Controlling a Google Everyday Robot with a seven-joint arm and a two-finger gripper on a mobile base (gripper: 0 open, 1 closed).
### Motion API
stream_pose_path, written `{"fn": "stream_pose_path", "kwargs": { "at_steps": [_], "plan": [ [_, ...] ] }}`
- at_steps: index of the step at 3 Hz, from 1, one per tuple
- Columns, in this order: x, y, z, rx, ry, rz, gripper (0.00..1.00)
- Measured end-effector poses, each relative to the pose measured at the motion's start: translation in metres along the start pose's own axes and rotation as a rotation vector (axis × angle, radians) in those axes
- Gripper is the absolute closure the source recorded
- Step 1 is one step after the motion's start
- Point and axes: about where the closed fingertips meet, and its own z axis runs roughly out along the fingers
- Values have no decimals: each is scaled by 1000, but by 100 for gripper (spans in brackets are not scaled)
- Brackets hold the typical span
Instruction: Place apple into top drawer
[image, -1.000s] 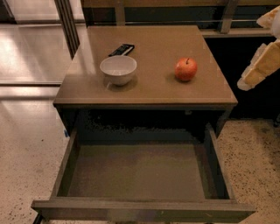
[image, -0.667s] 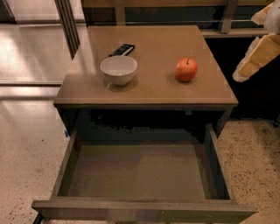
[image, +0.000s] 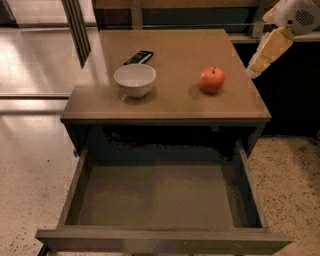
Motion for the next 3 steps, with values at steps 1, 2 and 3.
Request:
{"fn": "stream_pose_path", "kwargs": {
  "at_steps": [1, 2, 3],
  "plan": [
    [6, -3, 7, 0, -15, 42, 0],
    [14, -18, 24, 11, -94, 94, 0],
    [14, -38, 36, 52, -195, 127, 0]
  ]
}}
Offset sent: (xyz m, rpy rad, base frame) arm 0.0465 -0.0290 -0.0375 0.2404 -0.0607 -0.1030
